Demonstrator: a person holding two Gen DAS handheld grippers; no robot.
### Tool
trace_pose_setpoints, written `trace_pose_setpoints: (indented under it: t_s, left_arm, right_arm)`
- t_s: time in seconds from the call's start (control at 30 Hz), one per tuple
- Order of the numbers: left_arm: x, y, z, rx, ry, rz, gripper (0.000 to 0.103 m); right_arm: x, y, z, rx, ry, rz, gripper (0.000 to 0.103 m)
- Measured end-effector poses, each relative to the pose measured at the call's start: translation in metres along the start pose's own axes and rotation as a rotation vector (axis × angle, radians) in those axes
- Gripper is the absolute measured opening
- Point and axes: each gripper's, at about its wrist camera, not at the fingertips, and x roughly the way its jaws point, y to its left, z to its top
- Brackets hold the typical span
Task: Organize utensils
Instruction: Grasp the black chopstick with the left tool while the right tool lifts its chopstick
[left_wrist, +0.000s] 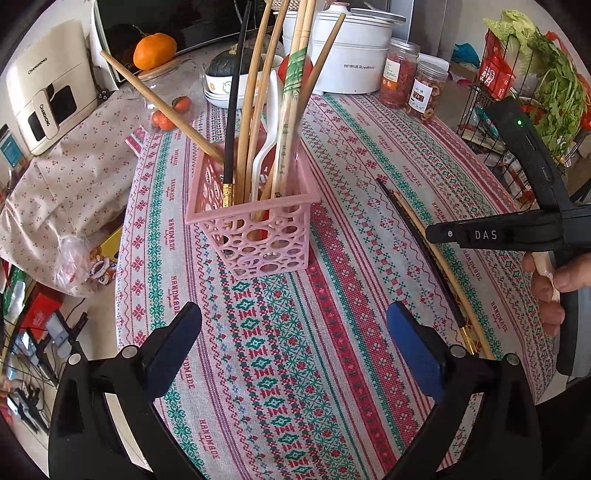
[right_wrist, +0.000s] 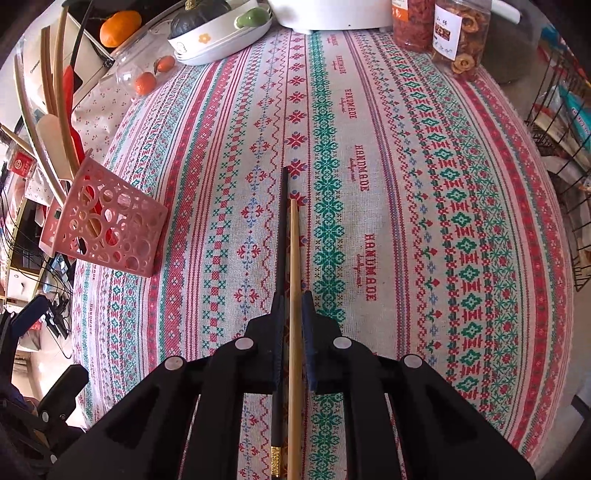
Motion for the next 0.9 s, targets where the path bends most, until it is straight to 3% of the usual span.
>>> trace_pose_setpoints:
  t_s: [0.2, 0.43, 0.63, 0.7, 0.9]
  left_arm:
    - [0.001, -0.002, 0.000, -0.012, 0.011, -0.029, 0.096]
    - [-0.004, -0.008, 0.000, -0.011, 0.006, -0.055, 0.096]
    - [-0.006, -0.022, -0.010, -0.049, -0.008, -0.102, 0.095]
    - [-0.003, -0.033, -0.009, -0.042, -0.008, -0.105, 0.090]
    - [0.022, -0.070, 0.012, -0.040, 0.012, -0.139, 0.060]
  right_arm:
    - [0.005, -0.002, 0.001, -0.011, 0.017, -0.035, 0.012]
    - [0.019, 0.025, 0.007, -0.126, -0.006, -0.178, 0.009]
    - [0.001, -0.010, 0.010, 0.029, 0.001, -0.033, 0.007]
    - [-0.013, -0.019, 0.009, 0.038, -0.025, -0.016, 0.007]
    - [-0.044, -0.036, -0.008, 0.010, -0.064, -0.001, 0.007]
